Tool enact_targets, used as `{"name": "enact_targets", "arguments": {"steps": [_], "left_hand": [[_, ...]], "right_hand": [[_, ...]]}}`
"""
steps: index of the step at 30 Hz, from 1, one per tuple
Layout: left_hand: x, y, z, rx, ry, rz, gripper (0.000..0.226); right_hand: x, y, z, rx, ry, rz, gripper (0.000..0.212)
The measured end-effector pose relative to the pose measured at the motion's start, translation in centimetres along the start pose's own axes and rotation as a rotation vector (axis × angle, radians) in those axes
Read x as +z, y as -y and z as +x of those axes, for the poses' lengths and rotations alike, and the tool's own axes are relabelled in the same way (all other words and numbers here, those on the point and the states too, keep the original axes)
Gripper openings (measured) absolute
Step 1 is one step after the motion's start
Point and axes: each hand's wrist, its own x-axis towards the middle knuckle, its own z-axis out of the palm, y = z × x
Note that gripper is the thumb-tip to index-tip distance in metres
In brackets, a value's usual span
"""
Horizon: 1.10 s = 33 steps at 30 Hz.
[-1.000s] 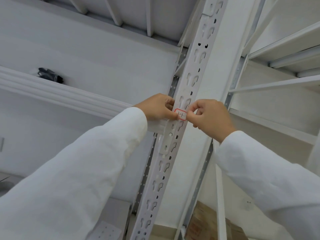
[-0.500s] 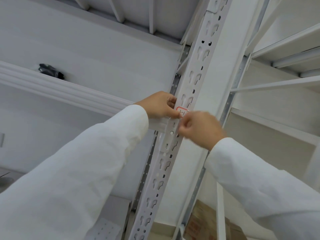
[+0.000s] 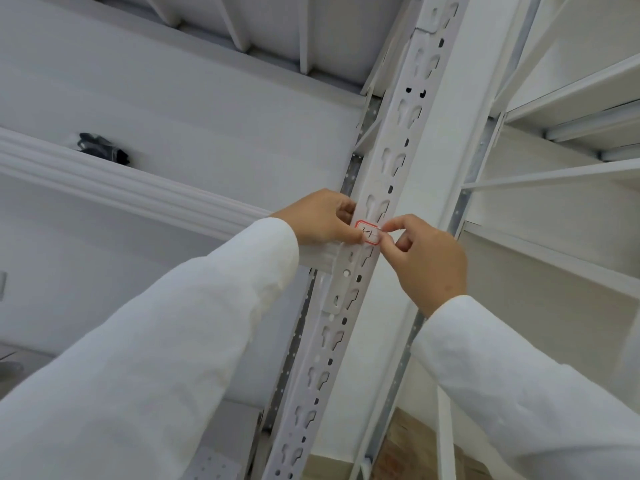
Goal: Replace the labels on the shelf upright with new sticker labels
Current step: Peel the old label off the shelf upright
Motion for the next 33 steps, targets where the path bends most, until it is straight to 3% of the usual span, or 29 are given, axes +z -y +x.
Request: {"name": "enact_targets", "arguments": {"steps": [13, 20, 28, 33], "left_hand": [[0.1, -0.2, -0.3, 0.008, 0.001, -0.016, 0.028], [0.1, -0.1, -0.1, -0.002, 0.007, -0.023, 0.029], [0.1, -0.1, -0.1, -0.001, 0.006, -0.007, 0.03], [0.1, -0.1, -0.2, 0.003, -0.004, 0.015, 0.026]], "right_hand": [[0.2, 0.3, 0.9, -0.182, 0.082, -0.314, 0.026], [-0.4, -0.3, 1.1, -0.123, 0.042, -0.021, 0.015], [-0.8, -2.2, 1.0, -0.617, -0.12, -0.26, 0.013], [-0.7, -1.9, 1.5, -0.613, -0.131, -0.238, 0.016]]}}
